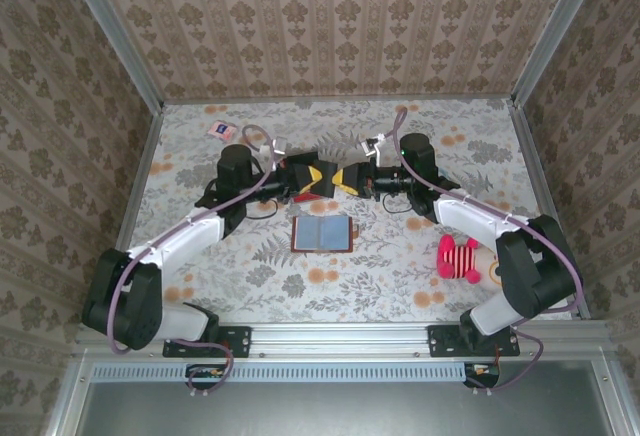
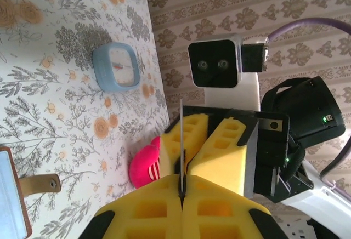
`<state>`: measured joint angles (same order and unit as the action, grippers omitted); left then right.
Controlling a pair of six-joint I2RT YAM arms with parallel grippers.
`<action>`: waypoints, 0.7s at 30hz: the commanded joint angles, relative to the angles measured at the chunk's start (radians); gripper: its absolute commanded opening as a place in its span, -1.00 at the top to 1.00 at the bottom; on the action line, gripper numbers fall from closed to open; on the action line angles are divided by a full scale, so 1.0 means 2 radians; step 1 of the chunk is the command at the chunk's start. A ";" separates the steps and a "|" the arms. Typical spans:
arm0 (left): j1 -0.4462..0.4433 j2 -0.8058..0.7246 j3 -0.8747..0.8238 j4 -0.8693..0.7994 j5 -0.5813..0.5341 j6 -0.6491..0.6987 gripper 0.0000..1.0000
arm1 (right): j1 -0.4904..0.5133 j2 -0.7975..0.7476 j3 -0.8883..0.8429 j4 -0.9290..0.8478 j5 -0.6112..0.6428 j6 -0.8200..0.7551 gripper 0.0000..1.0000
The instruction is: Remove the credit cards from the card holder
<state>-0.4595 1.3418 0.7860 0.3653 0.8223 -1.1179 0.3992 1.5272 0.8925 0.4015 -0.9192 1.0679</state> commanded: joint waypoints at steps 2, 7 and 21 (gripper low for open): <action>0.028 -0.005 0.046 -0.121 -0.009 0.115 1.00 | -0.005 -0.003 0.019 -0.069 0.035 -0.035 0.12; 0.032 -0.004 0.138 -0.338 -0.154 0.322 1.00 | -0.008 -0.029 0.023 -0.170 0.116 -0.103 -0.70; 0.042 0.094 0.253 -0.397 -0.230 0.688 1.00 | -0.048 -0.065 0.018 -0.285 0.199 -0.173 -1.00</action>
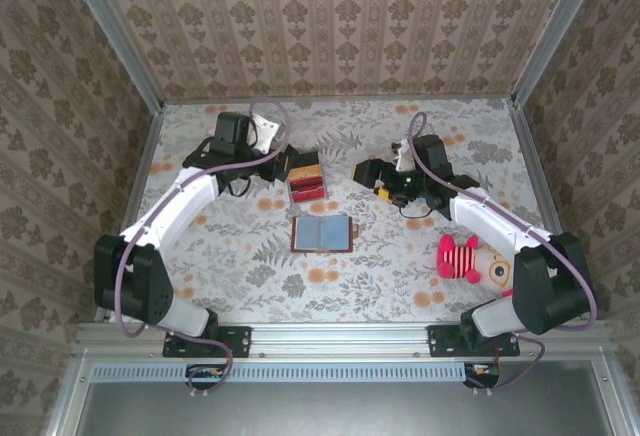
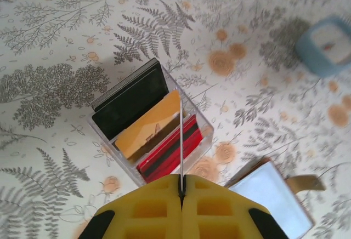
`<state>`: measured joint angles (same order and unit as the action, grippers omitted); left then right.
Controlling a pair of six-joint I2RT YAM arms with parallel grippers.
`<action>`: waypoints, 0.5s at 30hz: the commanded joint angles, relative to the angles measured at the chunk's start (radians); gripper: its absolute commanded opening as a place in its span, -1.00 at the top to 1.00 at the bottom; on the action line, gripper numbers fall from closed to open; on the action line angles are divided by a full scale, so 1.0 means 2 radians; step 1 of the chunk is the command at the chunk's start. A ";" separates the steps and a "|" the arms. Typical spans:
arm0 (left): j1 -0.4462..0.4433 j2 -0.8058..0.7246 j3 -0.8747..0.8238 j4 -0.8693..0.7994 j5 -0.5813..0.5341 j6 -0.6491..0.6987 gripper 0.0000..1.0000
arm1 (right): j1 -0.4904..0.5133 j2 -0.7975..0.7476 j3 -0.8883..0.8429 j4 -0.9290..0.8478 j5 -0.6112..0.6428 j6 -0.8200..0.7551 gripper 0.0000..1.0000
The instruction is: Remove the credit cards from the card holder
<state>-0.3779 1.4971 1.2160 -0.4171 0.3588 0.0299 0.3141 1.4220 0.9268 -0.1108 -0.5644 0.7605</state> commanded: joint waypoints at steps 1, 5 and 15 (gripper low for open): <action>0.001 0.028 0.051 -0.007 0.008 0.136 1.00 | -0.008 -0.012 0.000 -0.031 0.021 -0.022 -1.00; -0.005 0.070 0.081 -0.014 0.032 0.238 1.00 | -0.014 -0.011 0.001 -0.043 0.024 -0.025 -1.00; -0.015 0.152 0.139 -0.039 0.016 0.395 1.00 | -0.014 -0.006 0.004 -0.055 0.023 -0.034 -1.00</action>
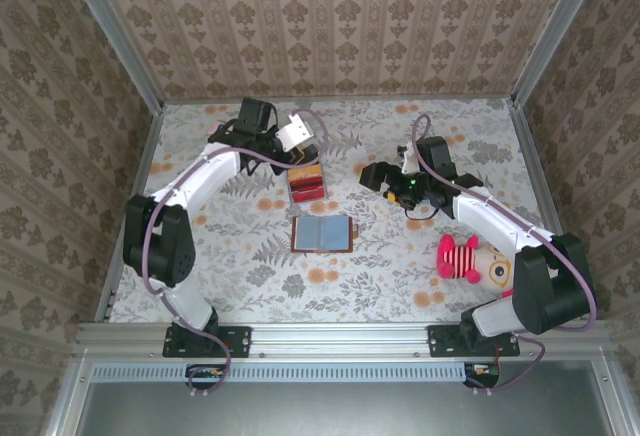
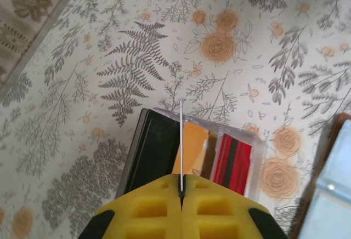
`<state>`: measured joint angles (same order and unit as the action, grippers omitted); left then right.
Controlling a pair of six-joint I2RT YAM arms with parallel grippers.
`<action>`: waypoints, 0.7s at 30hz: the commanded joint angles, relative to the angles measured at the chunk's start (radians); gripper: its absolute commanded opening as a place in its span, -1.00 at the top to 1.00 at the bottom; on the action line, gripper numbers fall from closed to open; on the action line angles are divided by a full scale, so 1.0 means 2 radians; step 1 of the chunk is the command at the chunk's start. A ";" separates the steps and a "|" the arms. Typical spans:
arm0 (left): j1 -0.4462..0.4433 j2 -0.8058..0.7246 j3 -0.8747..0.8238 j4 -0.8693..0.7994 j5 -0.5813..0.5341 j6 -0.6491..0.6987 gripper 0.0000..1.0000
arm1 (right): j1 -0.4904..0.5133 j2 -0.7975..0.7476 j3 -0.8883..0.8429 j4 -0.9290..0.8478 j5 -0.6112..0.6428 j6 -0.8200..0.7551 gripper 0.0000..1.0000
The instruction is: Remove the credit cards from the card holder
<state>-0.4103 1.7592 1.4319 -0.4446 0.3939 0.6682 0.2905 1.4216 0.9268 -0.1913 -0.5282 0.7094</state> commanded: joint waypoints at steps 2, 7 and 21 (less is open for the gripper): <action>0.003 0.045 0.051 -0.034 -0.009 0.094 1.00 | -0.003 -0.003 0.002 -0.011 0.001 -0.007 -1.00; 0.006 0.092 0.105 -0.069 0.002 0.114 1.00 | -0.002 0.003 0.006 -0.008 -0.012 -0.003 -1.00; 0.006 0.135 0.138 -0.118 -0.027 0.149 1.00 | 0.001 0.002 -0.010 0.020 -0.041 0.004 -1.00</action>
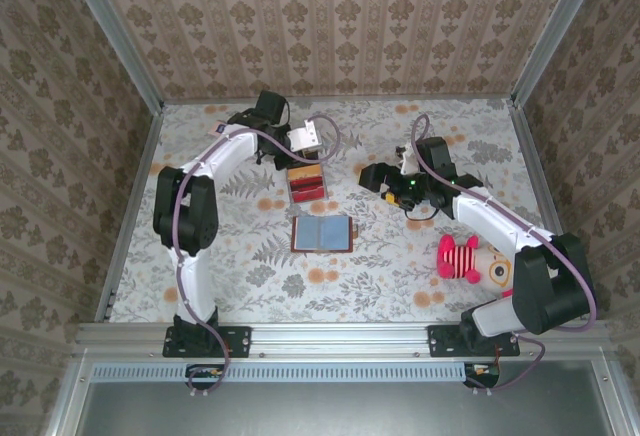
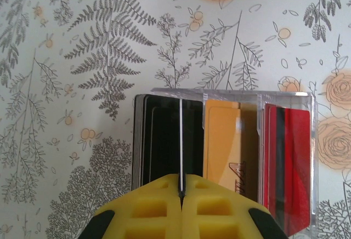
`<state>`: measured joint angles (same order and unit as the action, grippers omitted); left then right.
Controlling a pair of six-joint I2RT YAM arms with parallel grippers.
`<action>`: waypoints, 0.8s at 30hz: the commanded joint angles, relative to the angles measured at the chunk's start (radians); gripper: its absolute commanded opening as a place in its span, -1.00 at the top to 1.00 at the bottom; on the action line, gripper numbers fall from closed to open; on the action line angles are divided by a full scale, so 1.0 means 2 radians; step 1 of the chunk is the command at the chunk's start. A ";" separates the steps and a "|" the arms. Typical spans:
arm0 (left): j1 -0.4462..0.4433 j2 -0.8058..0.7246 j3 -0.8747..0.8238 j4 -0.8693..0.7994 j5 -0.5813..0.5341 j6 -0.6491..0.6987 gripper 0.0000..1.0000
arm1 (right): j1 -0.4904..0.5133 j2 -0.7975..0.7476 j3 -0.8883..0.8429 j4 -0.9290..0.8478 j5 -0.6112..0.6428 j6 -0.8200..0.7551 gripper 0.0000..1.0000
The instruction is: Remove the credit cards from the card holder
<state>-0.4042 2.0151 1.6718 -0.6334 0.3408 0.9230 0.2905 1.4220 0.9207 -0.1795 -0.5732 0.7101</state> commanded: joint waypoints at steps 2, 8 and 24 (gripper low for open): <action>0.003 0.013 0.025 -0.028 -0.014 0.023 1.00 | 0.002 0.003 -0.006 0.016 -0.021 0.006 -1.00; 0.003 0.022 0.021 -0.009 -0.027 0.022 1.00 | 0.006 0.006 -0.009 0.025 -0.025 0.007 -1.00; 0.000 0.022 0.027 0.029 -0.029 -0.012 0.37 | 0.007 0.015 -0.008 0.032 -0.033 0.013 -1.00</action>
<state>-0.4046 2.0659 1.6958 -0.5915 0.2863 0.9192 0.2993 1.4364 0.9081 -0.1314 -0.6144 0.7219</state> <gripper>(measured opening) 0.308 0.999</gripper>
